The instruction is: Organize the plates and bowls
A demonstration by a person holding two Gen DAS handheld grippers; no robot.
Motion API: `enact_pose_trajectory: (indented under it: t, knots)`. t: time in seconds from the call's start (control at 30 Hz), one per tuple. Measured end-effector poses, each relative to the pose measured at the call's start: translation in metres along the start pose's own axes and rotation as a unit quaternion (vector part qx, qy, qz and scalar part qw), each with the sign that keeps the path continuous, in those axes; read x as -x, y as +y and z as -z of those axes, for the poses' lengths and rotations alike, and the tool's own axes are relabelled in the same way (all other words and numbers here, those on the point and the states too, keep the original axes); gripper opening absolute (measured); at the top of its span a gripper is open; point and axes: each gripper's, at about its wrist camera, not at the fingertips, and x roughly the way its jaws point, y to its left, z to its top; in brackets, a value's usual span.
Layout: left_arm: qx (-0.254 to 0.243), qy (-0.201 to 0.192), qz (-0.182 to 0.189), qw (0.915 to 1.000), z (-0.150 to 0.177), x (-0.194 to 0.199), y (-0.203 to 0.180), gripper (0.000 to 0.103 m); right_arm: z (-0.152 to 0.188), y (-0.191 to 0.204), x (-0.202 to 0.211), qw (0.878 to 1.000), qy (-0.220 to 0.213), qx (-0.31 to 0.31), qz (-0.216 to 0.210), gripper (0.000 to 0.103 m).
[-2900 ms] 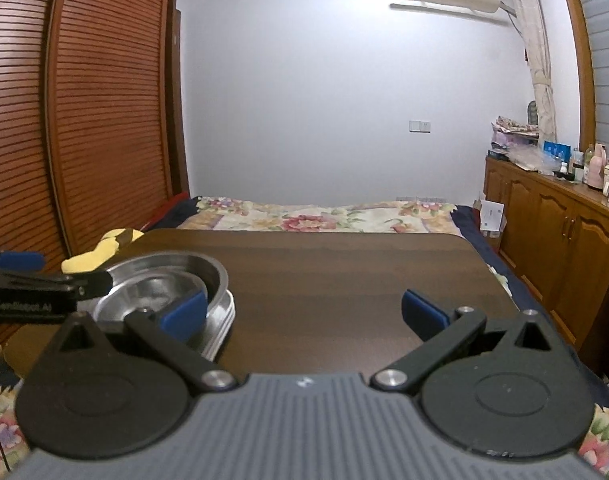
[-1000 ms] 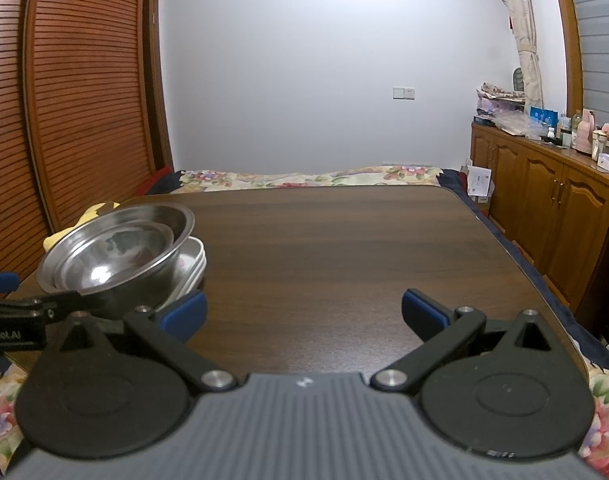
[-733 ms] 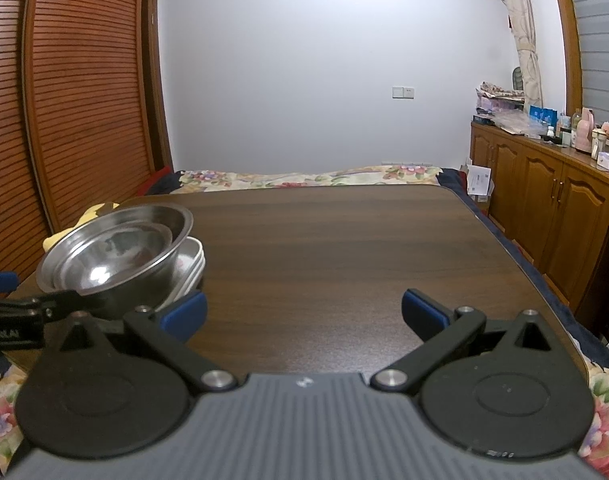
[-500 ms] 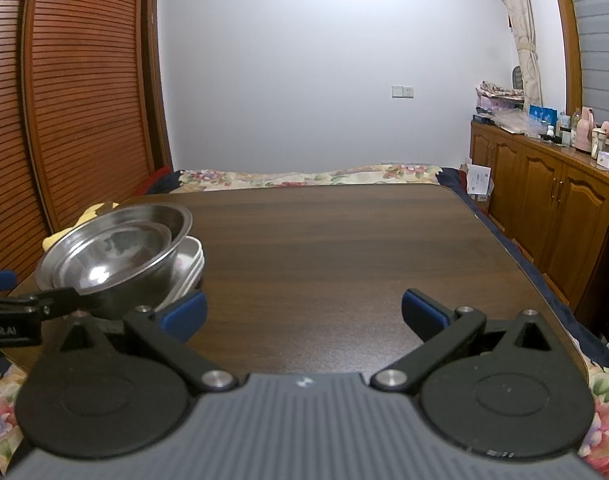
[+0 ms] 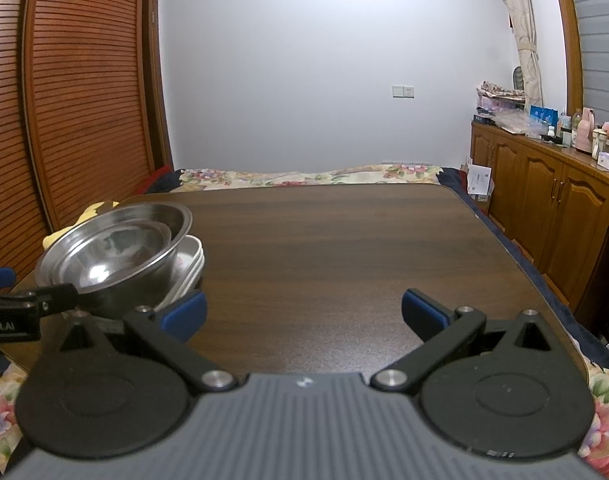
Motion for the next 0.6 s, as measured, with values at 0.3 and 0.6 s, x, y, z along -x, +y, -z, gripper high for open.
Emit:
enact_pose_trajectory:
  t: [0.3,0.6]
  knots:
    - [0.0,0.0,0.0,1.0,-0.0001,-0.0004,0.0002,0.103,0.0,0.0001,-0.0002,1.0,0.0,-0.001,0.0,0.103]
    - [0.0,0.0,0.002,1.0,-0.0011,0.0011,-0.0009,0.103,0.0,-0.0001,-0.0001,1.0,0.0,-0.001,0.0,0.103]
